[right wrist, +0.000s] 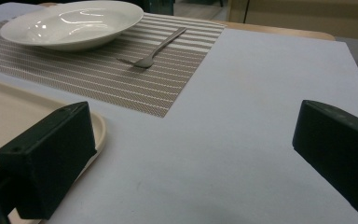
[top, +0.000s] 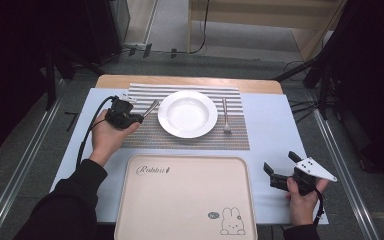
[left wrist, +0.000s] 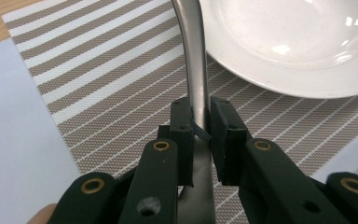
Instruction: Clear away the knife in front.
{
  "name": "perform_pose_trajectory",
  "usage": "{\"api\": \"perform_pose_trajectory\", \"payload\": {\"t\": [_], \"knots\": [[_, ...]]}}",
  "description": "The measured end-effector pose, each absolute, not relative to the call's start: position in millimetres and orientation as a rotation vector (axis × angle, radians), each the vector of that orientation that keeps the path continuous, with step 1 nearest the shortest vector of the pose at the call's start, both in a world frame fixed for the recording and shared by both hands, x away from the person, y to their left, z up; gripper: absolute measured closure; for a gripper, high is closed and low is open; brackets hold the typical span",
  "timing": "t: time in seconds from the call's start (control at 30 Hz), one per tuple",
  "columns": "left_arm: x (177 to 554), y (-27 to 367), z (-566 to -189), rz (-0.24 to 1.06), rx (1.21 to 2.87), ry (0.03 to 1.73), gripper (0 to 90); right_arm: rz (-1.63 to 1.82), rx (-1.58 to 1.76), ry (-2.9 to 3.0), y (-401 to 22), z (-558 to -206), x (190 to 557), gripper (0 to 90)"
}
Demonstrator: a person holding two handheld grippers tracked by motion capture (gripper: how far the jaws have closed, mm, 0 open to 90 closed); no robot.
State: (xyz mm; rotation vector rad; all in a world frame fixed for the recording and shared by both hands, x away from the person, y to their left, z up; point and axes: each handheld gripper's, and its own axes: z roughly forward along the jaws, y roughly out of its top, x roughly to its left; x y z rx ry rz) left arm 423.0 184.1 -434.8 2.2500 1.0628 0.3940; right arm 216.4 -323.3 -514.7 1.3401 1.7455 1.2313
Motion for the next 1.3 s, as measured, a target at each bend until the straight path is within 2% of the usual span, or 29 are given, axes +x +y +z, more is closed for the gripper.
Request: {"api": "perform_pose_trajectory", "payload": {"t": [1.3], "knots": [[331,187,-433,0.358,2.199,0.918,80.0,1.220,1.330,1.748,-323,-514,216,0.0]]}}
